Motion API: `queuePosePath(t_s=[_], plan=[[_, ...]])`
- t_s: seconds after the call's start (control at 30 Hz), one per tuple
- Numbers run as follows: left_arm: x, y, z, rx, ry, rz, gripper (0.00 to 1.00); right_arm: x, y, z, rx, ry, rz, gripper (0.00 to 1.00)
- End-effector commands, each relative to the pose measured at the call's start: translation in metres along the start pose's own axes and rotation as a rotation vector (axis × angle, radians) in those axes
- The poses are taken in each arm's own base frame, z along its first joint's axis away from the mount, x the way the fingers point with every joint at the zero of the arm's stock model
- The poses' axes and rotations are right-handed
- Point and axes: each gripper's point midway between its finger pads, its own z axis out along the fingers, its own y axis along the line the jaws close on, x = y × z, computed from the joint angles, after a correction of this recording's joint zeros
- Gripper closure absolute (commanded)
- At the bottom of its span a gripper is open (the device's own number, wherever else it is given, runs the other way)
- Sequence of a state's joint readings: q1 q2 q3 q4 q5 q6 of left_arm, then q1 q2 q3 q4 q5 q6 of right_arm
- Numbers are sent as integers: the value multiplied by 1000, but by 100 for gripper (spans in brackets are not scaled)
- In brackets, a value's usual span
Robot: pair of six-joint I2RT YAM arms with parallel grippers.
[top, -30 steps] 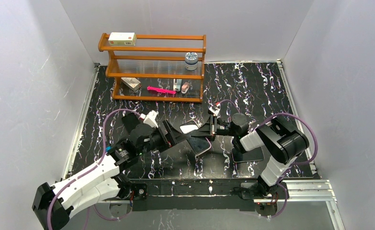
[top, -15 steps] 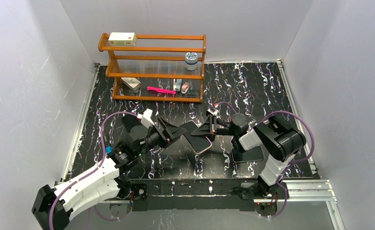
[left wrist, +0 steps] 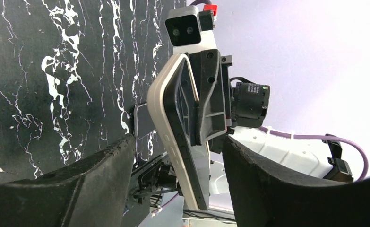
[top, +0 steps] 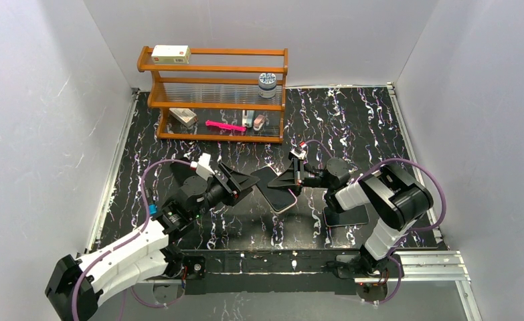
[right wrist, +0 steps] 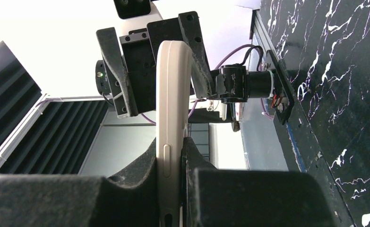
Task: Put the phone into the phone case
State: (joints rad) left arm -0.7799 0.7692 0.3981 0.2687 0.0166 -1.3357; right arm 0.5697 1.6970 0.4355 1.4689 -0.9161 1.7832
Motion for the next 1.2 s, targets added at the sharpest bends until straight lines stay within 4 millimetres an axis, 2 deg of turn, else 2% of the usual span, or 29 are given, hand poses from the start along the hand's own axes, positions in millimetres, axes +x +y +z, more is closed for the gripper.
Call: queuePosePath(t_s=[0.0,0.23,0.37,0.43,0.57,0.7,0.77,0.83,0.87,0.93,0.97,1.0,1.07,1.17], plan=[[-11,-6,7,9,-50,22,37,28,61,-5,-226,60,-300,89],[-14,-9,14,5,-54,35,53,35,68,-4,-247,67,-308,88],[-18,-12,11,13,-79,33,77,36,66,-3,-242,68,-302,86],[-19,-14,11,12,-83,33,85,36,62,-2,-233,75,-309,78],[-19,-7,10,-37,-77,51,98,34,50,-1,-195,72,-300,52],[-19,5,8,-122,-66,101,100,32,41,-1,-162,69,-298,47],[-19,7,7,-146,-58,122,100,30,36,0,-143,63,-289,50],[-19,7,7,-164,-48,142,100,28,33,1,-129,57,-283,59],[-19,8,7,-177,-44,155,100,28,33,2,-129,53,-282,64],[-20,5,6,-192,-35,176,100,28,34,2,-132,53,-281,83],[-19,2,5,-182,-26,182,91,28,36,3,-138,53,-283,90],[-18,-6,5,-149,-22,175,78,28,40,3,-151,53,-288,93],[-18,-23,3,-55,-23,140,53,30,48,2,-179,51,-294,94],[-19,-35,-5,36,-30,109,35,33,61,1,-219,55,-302,95]])
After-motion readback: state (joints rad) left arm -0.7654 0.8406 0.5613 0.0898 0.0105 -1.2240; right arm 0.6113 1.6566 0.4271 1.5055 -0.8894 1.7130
